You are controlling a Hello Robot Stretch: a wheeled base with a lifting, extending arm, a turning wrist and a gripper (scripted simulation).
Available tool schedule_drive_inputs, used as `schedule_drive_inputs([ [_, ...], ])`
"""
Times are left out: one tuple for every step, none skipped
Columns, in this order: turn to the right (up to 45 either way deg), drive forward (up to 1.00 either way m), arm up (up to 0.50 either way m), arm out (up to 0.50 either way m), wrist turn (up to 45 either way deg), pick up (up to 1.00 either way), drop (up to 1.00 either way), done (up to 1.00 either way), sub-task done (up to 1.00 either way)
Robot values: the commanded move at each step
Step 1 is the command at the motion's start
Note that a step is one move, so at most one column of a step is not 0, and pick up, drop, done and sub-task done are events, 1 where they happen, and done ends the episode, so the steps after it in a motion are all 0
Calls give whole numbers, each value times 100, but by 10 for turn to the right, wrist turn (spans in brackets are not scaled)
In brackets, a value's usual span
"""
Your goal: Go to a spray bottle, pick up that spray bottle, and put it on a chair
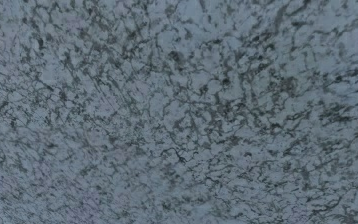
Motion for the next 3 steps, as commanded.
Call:
schedule_drive_inputs([
  [0,0,30,0,0,0,0,0,0],
  [0,0,0,0,-450,0,0,0,0],
  [0,0,0,0,-450,0,0,0,0],
])
